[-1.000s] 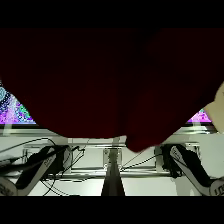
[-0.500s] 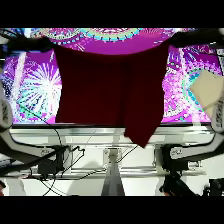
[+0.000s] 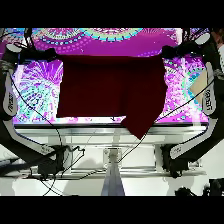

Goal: Fold the clothes and pants, and hang the long-sleeved shirts on hangers.

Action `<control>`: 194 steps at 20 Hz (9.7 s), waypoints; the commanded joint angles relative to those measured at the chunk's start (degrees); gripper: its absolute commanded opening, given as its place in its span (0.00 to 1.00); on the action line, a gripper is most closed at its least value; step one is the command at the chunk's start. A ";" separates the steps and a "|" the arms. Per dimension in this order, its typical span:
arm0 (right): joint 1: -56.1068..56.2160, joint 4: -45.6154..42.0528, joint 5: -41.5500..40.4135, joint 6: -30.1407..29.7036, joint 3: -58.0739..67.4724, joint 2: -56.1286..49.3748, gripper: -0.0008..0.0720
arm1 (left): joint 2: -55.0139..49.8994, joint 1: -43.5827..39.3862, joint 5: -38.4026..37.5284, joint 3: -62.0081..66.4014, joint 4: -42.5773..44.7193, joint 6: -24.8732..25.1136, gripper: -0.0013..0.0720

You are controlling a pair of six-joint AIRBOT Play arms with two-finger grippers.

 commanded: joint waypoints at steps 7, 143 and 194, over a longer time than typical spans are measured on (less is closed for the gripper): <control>-2.03 -7.72 8.15 0.26 -13.00 10.56 0.03 | 7.17 -4.44 -10.12 -6.99 20.55 -9.97 0.02; 1.05 12.57 8.17 7.76 -6.08 -9.03 0.98 | 4.35 -40.06 15.91 1.73 -10.78 -8.22 0.99; 11.21 -31.89 1.20 16.39 -4.37 32.89 0.03 | 32.63 -21.29 -5.90 1.75 22.27 -4.52 0.03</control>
